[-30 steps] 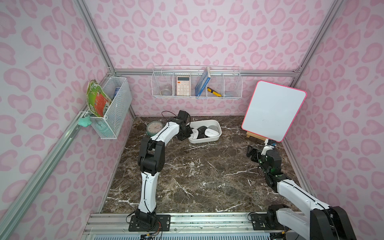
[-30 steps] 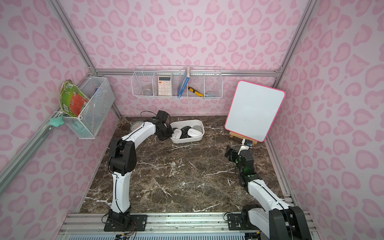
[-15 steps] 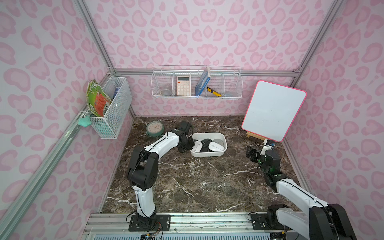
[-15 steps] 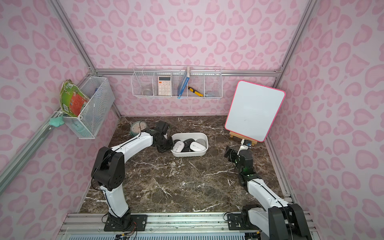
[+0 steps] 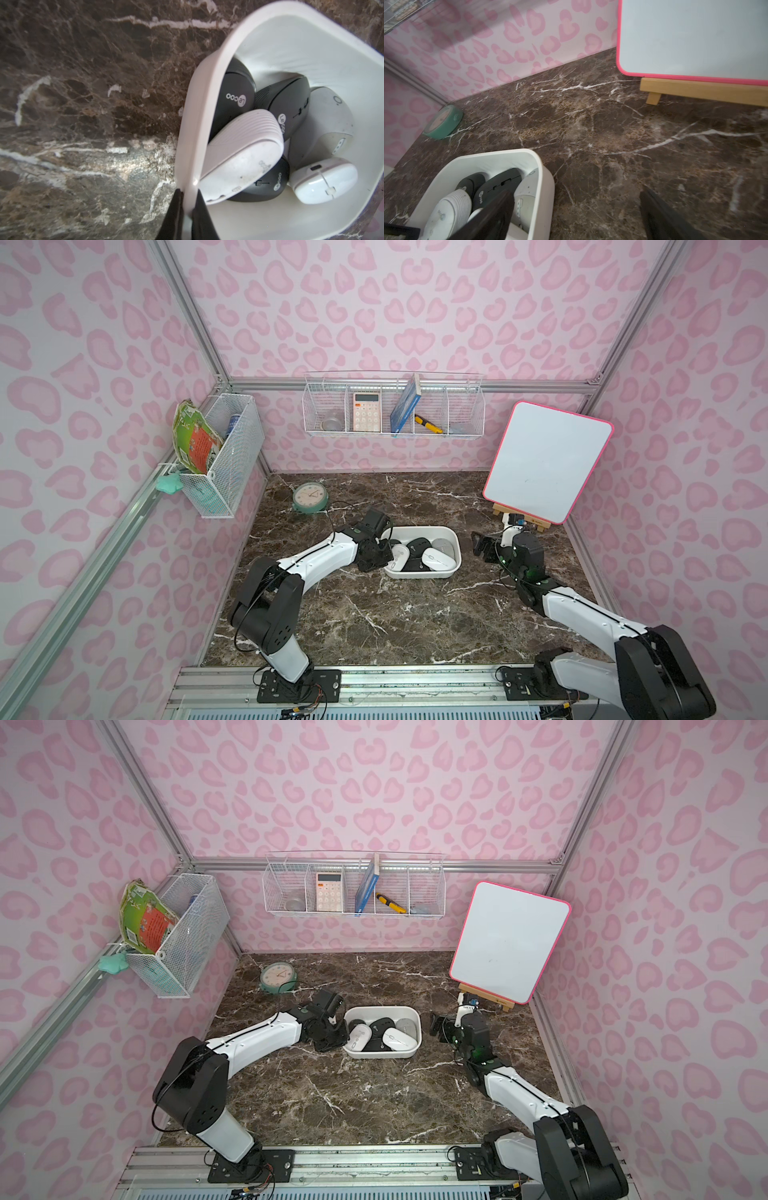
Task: Take out the mouse from the storage box
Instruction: Move the storage box to the center of the board.
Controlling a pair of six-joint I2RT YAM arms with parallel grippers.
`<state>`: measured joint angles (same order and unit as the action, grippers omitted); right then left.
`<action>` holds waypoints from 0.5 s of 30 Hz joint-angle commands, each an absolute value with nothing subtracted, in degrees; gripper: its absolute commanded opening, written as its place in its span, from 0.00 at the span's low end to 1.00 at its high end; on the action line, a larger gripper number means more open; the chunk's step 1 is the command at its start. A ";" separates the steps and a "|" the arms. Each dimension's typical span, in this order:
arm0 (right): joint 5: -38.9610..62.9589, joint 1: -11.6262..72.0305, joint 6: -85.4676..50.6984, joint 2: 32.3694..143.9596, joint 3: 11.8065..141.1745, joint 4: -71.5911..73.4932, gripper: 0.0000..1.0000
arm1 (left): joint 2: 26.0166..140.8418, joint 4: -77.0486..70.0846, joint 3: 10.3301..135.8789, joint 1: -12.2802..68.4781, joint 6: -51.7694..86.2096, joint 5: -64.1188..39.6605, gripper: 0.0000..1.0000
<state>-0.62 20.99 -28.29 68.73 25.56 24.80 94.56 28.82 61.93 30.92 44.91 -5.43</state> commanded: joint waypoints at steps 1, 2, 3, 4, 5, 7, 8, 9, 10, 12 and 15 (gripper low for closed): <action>2.42 24.01 -28.99 69.86 27.08 23.54 0.96 | 93.09 27.06 60.64 32.80 45.69 -5.03 0.01; 2.70 25.23 -28.86 70.03 27.58 22.29 0.96 | 92.63 26.62 59.82 33.45 46.40 -4.79 0.02; 2.68 26.45 -28.40 70.13 28.04 21.07 0.96 | 92.33 25.84 59.04 34.06 46.78 -4.70 0.03; 2.37 27.60 -28.00 70.14 28.28 20.34 0.96 | 92.08 25.38 58.47 34.43 47.15 -4.54 0.04; 1.90 28.54 -27.63 70.04 28.30 19.80 0.96 | 91.94 25.31 58.02 34.73 47.70 -4.40 0.05; 1.48 29.59 -27.39 70.05 28.21 18.89 0.96 | 91.55 24.94 57.58 34.82 48.33 -4.55 0.09; 1.58 29.88 -27.46 70.05 28.23 18.59 0.96 | 91.45 24.65 57.48 34.94 48.34 -4.59 0.13; 1.58 30.12 -27.33 70.05 28.17 18.30 0.96 | 91.32 24.60 57.47 35.00 48.32 -4.59 0.20; 1.49 30.34 -27.17 70.05 28.21 18.12 0.96 | 91.11 24.58 57.44 35.02 48.26 -4.41 0.25; 1.32 30.93 -26.41 70.23 28.66 17.34 0.96 | 90.70 24.78 57.41 35.06 47.99 -4.10 0.39; 1.60 32.19 -23.58 70.74 31.37 13.85 0.96 | 89.47 25.60 57.18 34.91 47.25 -2.97 0.53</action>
<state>1.69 31.29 -26.59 70.57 29.21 16.58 90.52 25.36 57.34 35.00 47.83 -4.27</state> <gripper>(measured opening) 0.963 0.514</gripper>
